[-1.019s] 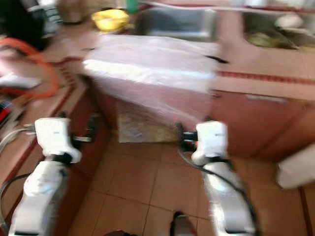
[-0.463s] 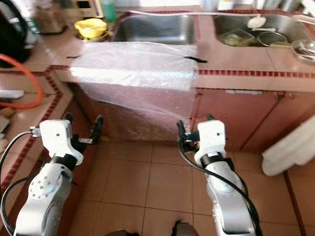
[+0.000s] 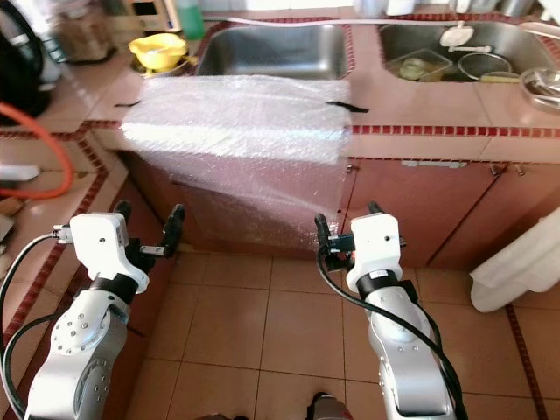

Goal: Kitchen organization

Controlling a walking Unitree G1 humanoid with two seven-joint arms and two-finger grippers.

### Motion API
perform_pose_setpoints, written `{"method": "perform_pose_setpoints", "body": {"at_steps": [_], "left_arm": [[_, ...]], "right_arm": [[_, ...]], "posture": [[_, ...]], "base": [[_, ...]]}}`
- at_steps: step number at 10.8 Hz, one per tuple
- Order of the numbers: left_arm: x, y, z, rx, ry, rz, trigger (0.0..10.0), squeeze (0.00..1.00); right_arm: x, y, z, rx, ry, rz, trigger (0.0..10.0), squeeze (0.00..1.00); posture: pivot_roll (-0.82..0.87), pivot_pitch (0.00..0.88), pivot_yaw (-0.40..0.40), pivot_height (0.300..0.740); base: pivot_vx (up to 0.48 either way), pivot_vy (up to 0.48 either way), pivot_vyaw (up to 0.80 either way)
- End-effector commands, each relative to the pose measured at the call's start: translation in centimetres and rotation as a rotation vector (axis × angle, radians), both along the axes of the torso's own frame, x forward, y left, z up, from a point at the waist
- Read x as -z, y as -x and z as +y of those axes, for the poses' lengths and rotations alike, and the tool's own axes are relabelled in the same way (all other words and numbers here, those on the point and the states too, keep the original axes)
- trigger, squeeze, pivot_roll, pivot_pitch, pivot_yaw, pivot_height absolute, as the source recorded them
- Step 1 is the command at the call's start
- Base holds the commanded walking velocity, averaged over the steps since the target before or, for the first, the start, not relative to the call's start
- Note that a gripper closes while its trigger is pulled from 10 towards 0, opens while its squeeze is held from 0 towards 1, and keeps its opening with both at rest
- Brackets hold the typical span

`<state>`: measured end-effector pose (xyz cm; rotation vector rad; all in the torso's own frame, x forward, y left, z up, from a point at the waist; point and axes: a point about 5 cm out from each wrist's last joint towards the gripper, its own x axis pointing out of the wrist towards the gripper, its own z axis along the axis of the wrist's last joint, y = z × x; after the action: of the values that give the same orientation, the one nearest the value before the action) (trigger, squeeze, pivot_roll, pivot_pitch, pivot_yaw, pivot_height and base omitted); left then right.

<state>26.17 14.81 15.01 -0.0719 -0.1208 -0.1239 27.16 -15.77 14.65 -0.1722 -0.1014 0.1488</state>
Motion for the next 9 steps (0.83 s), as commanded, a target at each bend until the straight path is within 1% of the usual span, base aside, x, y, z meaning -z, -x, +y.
{"method": "perform_pose_setpoints", "body": {"at_steps": [1, 5, 9], "left_arm": [[-0.21, 0.18, 0.23, 0.0, -0.005, -0.01, 10.0, 0.0], [-0.26, 0.21, -0.07, 0.011, 0.005, -0.013, 10.0, 0.0], [-0.44, 0.21, -0.29, 0.024, 0.012, -0.019, 10.0, 0.0]], "right_arm": [[-0.59, 0.1, 0.54, -0.023, -0.002, -0.03, 10.0, 0.0], [-1.51, -0.01, 0.67, -0.027, 0.032, -0.08, 10.0, 0.0], [-1.47, 0.03, 0.74, -0.023, 0.033, -0.082, 10.0, 0.0]], "posture": [[-0.16, 0.206, 0.097, 0.74], [-0.16, 0.209, 0.097, 0.74], [-0.16, 0.213, 0.097, 0.74]], "base": [[0.255, 0.0, 0.0], [0.269, 0.0, 0.0], [0.301, 0.0, 0.0]]}}
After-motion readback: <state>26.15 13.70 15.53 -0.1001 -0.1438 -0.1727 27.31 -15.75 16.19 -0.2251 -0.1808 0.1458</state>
